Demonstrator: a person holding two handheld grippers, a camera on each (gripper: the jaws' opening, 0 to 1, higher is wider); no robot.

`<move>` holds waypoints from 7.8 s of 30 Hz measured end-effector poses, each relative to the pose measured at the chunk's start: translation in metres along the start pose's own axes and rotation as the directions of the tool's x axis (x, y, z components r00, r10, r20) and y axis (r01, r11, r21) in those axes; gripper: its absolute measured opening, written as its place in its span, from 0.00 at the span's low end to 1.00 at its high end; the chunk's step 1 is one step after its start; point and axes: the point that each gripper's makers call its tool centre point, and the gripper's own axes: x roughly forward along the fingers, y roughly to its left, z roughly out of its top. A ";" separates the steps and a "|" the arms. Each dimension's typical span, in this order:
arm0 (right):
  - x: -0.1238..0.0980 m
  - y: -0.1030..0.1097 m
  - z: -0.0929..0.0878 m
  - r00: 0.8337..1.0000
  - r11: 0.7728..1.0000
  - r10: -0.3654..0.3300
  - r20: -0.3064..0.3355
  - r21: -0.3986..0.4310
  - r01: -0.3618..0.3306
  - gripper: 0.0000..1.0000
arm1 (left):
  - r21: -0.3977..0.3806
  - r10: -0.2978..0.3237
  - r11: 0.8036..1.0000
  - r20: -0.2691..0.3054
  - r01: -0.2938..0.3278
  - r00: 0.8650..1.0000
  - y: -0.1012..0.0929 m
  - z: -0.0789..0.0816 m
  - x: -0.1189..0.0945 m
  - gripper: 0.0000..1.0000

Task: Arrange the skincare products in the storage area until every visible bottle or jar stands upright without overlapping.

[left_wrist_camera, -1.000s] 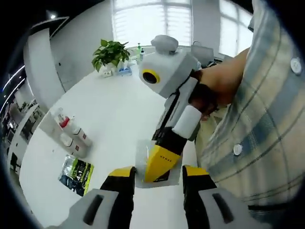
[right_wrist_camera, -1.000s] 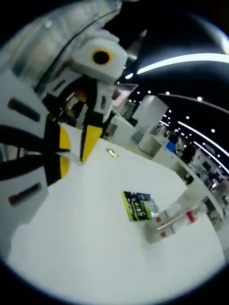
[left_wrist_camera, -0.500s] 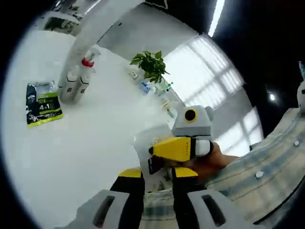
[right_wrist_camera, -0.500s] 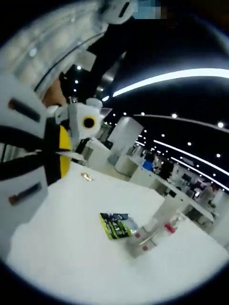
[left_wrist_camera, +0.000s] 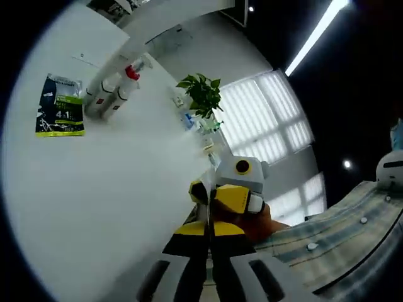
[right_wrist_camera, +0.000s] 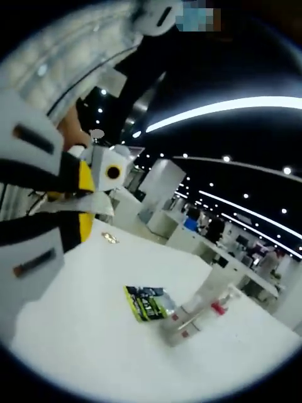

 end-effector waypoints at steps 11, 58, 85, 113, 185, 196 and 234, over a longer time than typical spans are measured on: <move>0.000 0.002 -0.001 1.000 1.000 -0.004 -0.004 -0.018 0.004 0.08 | -0.062 -0.049 0.997 0.004 0.049 0.999 -0.007 -0.003 -0.003 0.00; -0.010 -0.011 0.006 0.998 0.999 -0.047 0.038 -0.004 0.048 0.00 | -0.055 0.021 0.998 0.197 -0.010 0.980 0.007 0.024 -0.025 0.00; -0.023 -0.060 -0.011 0.902 0.828 -0.424 -0.080 -0.439 0.350 0.48 | -0.144 0.120 0.986 0.289 -0.081 0.950 0.040 0.054 -0.043 0.00; -0.077 -0.083 0.002 0.793 0.720 -0.608 -0.041 -0.448 0.529 0.65 | -0.289 0.368 0.917 0.354 -0.274 0.860 0.146 0.122 -0.086 0.01; -0.079 -0.103 -0.030 0.702 0.707 -0.691 -0.173 -0.367 0.605 0.63 | -0.351 0.650 0.743 0.174 -0.570 0.740 0.295 0.219 -0.130 0.04; -0.073 -0.103 -0.032 0.711 0.716 -0.681 -0.174 -0.360 0.598 0.63 | -0.332 0.672 0.719 0.108 -0.610 0.733 0.310 0.215 -0.139 0.07; -0.067 -0.092 -0.048 0.754 0.748 -0.641 -0.141 -0.334 0.574 0.63 | 0.327 0.901 0.431 -0.108 -0.841 0.420 0.294 0.113 -0.307 0.75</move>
